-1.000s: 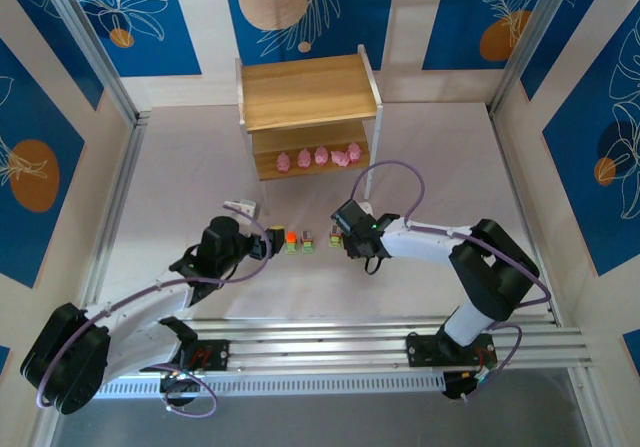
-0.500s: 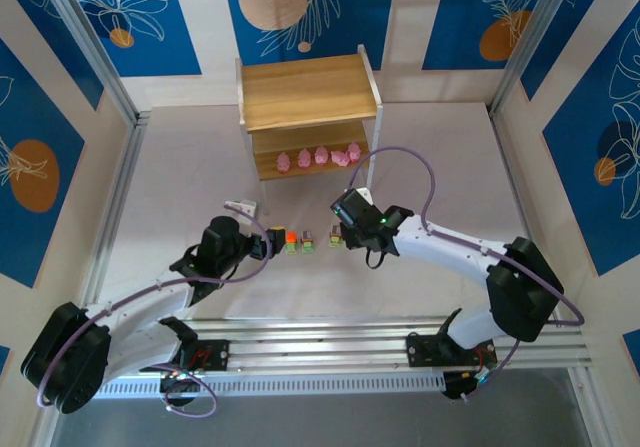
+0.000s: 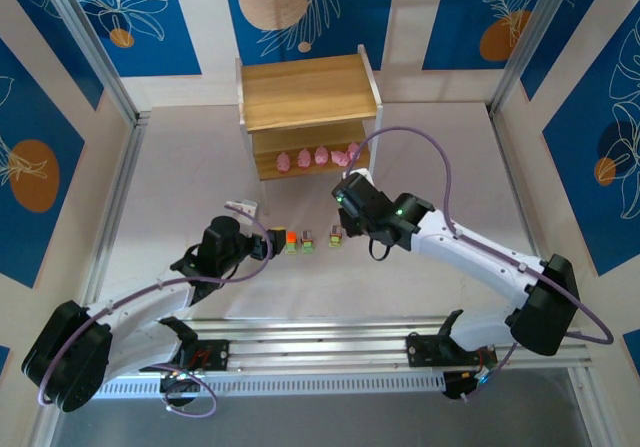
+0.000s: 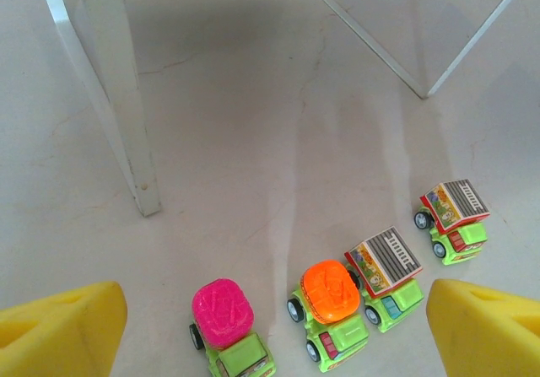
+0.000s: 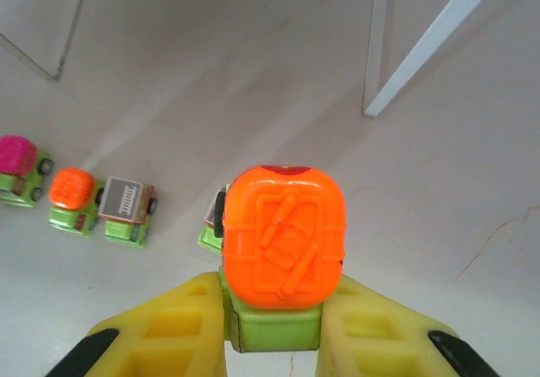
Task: Place and organize the plastic toys onto the shelf
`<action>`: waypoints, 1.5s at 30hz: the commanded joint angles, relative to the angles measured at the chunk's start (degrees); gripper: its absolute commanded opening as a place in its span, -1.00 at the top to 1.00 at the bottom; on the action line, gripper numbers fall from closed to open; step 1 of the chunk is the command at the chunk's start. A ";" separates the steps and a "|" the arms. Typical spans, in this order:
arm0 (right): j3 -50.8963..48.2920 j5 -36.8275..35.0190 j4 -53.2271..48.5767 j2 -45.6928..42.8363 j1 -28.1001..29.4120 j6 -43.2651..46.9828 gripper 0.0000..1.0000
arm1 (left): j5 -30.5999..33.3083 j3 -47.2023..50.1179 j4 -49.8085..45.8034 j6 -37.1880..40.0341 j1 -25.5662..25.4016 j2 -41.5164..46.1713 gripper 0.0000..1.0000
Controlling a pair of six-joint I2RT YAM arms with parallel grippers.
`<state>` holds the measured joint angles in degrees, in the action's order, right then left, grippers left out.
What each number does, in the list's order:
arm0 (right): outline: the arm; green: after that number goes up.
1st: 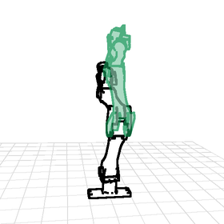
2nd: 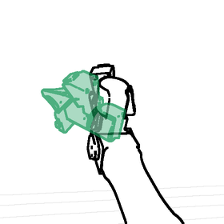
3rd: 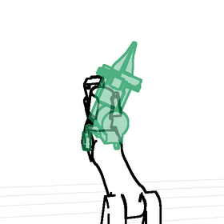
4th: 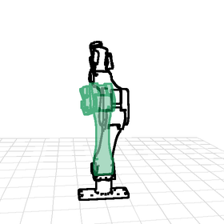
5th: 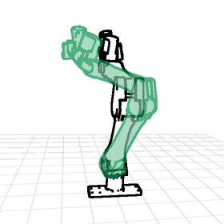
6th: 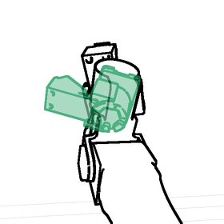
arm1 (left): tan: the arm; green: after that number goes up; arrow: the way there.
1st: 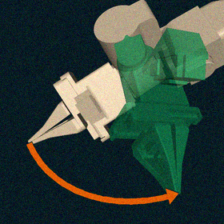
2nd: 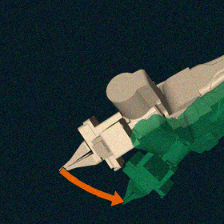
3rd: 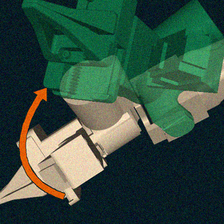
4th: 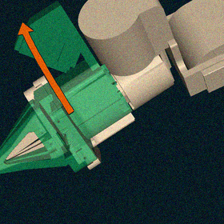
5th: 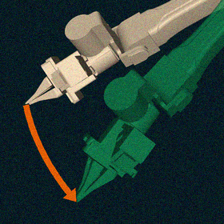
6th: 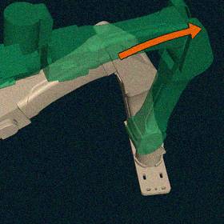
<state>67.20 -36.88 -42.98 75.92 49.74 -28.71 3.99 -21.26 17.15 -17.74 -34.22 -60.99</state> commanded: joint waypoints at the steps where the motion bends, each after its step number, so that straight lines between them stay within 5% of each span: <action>1: 4.64 -1.61 -4.92 -2.11 0.59 2.19 0.63 | -1.36 -0.07 1.22 -0.55 0.78 -0.53 -0.83; 45: 45.73 -3.15 -16.50 7.81 -1.74 16.23 0.64 | -2.06 -0.86 0.90 0.25 0.73 -1.50 -0.83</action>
<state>109.75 -39.27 -58.72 82.81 48.36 -14.74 2.98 -21.26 17.19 -17.69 -34.22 -62.13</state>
